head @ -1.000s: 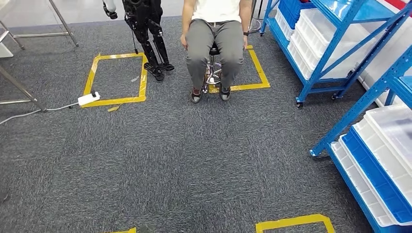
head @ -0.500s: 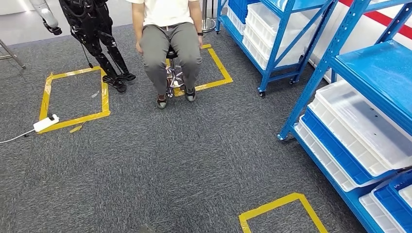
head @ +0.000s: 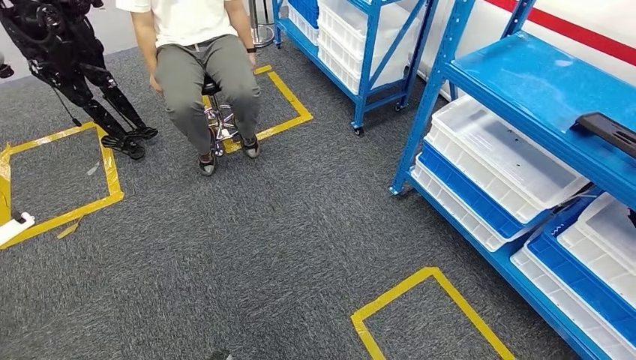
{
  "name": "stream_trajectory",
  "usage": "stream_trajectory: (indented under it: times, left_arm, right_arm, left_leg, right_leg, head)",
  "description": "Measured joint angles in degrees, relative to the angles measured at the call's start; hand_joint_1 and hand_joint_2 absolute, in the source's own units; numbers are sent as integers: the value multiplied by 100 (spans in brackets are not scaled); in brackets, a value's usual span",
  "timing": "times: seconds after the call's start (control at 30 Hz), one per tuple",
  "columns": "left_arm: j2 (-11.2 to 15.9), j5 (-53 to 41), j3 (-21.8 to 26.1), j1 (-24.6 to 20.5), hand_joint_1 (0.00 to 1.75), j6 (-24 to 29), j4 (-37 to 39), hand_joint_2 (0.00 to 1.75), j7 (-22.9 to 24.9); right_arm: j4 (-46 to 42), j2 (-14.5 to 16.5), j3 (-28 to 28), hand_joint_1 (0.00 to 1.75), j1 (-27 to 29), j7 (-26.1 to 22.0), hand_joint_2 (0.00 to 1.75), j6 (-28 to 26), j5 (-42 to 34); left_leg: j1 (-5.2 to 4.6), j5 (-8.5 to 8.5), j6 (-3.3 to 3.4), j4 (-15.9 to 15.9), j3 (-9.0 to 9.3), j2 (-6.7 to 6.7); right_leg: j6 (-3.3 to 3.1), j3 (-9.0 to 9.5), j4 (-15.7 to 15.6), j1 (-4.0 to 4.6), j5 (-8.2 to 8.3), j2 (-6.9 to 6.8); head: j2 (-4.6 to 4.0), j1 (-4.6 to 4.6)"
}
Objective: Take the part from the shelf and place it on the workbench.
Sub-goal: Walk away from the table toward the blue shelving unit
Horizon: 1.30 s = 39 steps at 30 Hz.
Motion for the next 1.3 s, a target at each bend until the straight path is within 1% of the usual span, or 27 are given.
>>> stream_trajectory:
  times: [0.07,0.1,0.17,0.23,0.27,0.3,0.33,0.37,0.4,0.47,0.53,0.6,0.63,0.67,0.73,0.8,0.83,0.87,0.9,0.97,1.03,1.1,1.13,1.2,1.23,1.27,1.3]
  left_arm:
    - [16,25,81,-13,0,-64,-2,0,75]
    - [23,28,109,-20,0,-75,-4,0,101]
    - [34,70,161,-27,0,-109,-10,0,154]
    - [46,147,230,-33,0,-173,-11,0,255]
    - [51,174,263,-37,0,-210,-11,0,316]
    - [57,188,293,-41,0,-242,-11,0,373]
    - [62,190,316,-42,0,-268,-11,0,417]
    - [65,182,330,-41,0,-285,-11,0,452]
    - [68,166,340,-39,0,-293,-10,0,481]
    - [74,123,351,-26,0,-300,-4,0,521]
    - [75,87,355,-10,0,-315,3,0,515]
    - [67,63,358,0,0,-329,4,0,477]
    - [61,51,358,8,0,-333,4,0,462]
    - [56,38,358,24,0,-334,4,0,452]
    - [51,21,360,65,0,-333,4,0,441]
    - [52,20,361,95,0,-331,4,0,435]
    - [53,19,361,102,0,-326,4,0,434]
    - [53,16,361,105,0,-316,4,0,434]
    - [54,13,361,107,0,-302,4,0,435]
    - [60,1,361,113,0,-265,4,0,439]
    - [73,-29,361,127,0,-250,4,0,439]
    - [80,-61,361,136,0,-251,4,0,432]
    - [84,-73,361,138,0,-252,4,0,426]
    - [90,-89,361,144,0,-258,4,0,406]
    - [93,-94,360,146,0,-261,4,0,394]
    - [93,-98,360,148,0,-260,4,0,386]
    - [93,-104,359,149,0,-245,5,0,384]
  right_arm:
    - [0,2,-3,0,-9,-1,0,20,5]
    - [0,0,-5,0,-7,-2,0,30,5]
    - [0,-8,-11,0,-11,-4,0,46,2]
    - [0,-13,-16,0,-21,-5,0,52,3]
    - [0,-13,-19,0,-25,-5,0,54,6]
    - [0,-13,-21,0,-26,-5,0,55,8]
    - [0,-13,-26,0,-24,-5,0,58,9]
    - [0,-13,-33,0,-21,-6,0,64,8]
    - [0,-13,-40,0,-18,-8,0,72,3]
    - [0,-7,-55,0,-23,-13,0,74,-6]
    - [0,1,-64,0,-23,-19,0,50,-11]
    - [0,-2,-84,0,5,-30,0,21,-16]
    - [0,-7,-99,0,21,-36,0,9,-21]
    - [0,-10,-116,0,30,-37,0,0,-25]
    - [0,-13,-138,0,32,-40,0,-9,-30]
    - [0,-11,-149,0,35,-46,0,-9,-32]
    - [0,-14,-152,0,43,-48,0,-9,-35]
    - [0,-17,-156,0,51,-49,0,-9,-39]
    - [0,-23,-159,0,56,-49,0,-9,-42]
    - [0,-26,-166,0,37,-49,0,-8,-37]
    - [0,-11,-174,0,9,-48,0,-8,-29]
    - [0,0,-192,0,4,-45,0,-8,-37]
    - [0,1,-200,0,8,-41,0,-10,-38]
    - [0,1,-208,0,6,-32,0,-19,-28]
    - [0,5,-209,0,6,-29,0,-20,-21]
    - [0,9,-210,0,2,-29,0,-18,-16]
    - [0,15,-213,0,1,-30,0,-12,-14]
  left_leg:
    - [-1,-38,-77,-8,58,112]
    - [22,-68,-115,7,79,102]
    - [64,-289,-174,276,2,-162]
    - [78,-708,-186,1001,-317,-508]
    - [77,-881,-181,1399,-507,-579]
    - [77,-946,-172,1662,-640,-609]
    - [77,-891,-158,1722,-683,-624]
    - [77,-723,-140,1553,-619,-645]
    - [79,-489,-118,1206,-472,-705]
    - [88,-135,-74,458,-164,-986]
    - [73,-58,-42,135,-46,-1142]
    - [58,-33,18,75,-28,-1011]
    - [60,-5,64,36,-15,-934]
    - [67,22,105,-4,-4,-844]
    - [56,40,152,-39,1,-660]
    - [36,30,160,-36,-6,-466]
    - [31,23,156,-34,-6,-373]
    - [32,15,145,-33,-1,-297]
    - [34,3,128,-30,11,-230]
    - [16,-40,64,-22,50,-105]
    - [-16,-83,-10,-14,96,10]
    - [-10,-110,-70,-17,138,116]
    - [11,-151,-102,14,148,75]
    - [47,-408,-156,356,22,-214]
    - [57,-613,-167,713,-138,-405]
    - [58,-813,-169,1125,-339,-524]
    - [58,-947,-164,1487,-524,-579]
  right_leg:
    - [-98,-14,-13,30,13,89]
    - [-140,-7,-19,1,15,160]
    - [-233,24,-34,-44,36,297]
    - [-307,20,-37,-33,56,426]
    - [-328,13,-35,-11,60,503]
    - [-336,11,-33,7,62,591]
    - [-337,15,-30,19,61,684]
    - [-336,25,-27,24,62,776]
    - [-334,37,-25,26,63,866]
    - [-316,34,-15,42,67,1022]
    - [-258,-22,-13,51,89,1155]
    - [-174,-93,-25,47,121,1265]
    - [-154,-142,28,57,98,1199]
    - [-153,-237,177,73,20,1057]
    - [-191,-559,796,86,-275,683]
    - [-177,-909,1510,64,-533,537]
    - [-138,-963,1651,48,-557,508]
    - [-81,-872,1515,28,-480,477]
    - [-22,-667,1158,4,-344,412]
    - [36,-202,333,-16,-88,133]
    - [-31,-17,0,4,11,6]
    - [-129,-32,10,10,26,150]
    - [-171,-30,6,-4,32,219]
    - [-268,-13,-7,-38,53,353]
    - [-300,-20,-7,-32,61,417]
    - [-328,-29,-6,-16,68,486]
    - [-340,-35,-5,4,72,567]
  head:
    - [1,-20]
    - [0,-23]
    - [-1,-45]
    - [0,-67]
    - [0,-67]
    - [1,-67]
    - [1,-67]
    - [1,-67]
    - [1,-68]
    - [1,-64]
    - [0,-63]
    - [0,-63]
    - [1,-60]
    - [1,-44]
    - [0,-16]
    - [0,-1]
    - [0,0]
    - [1,3]
    - [1,3]
    - [0,10]
    - [0,4]
    - [1,-5]
    - [0,-6]
    - [-1,-27]
    - [-1,-37]
    - [0,-44]
    - [0,-41]
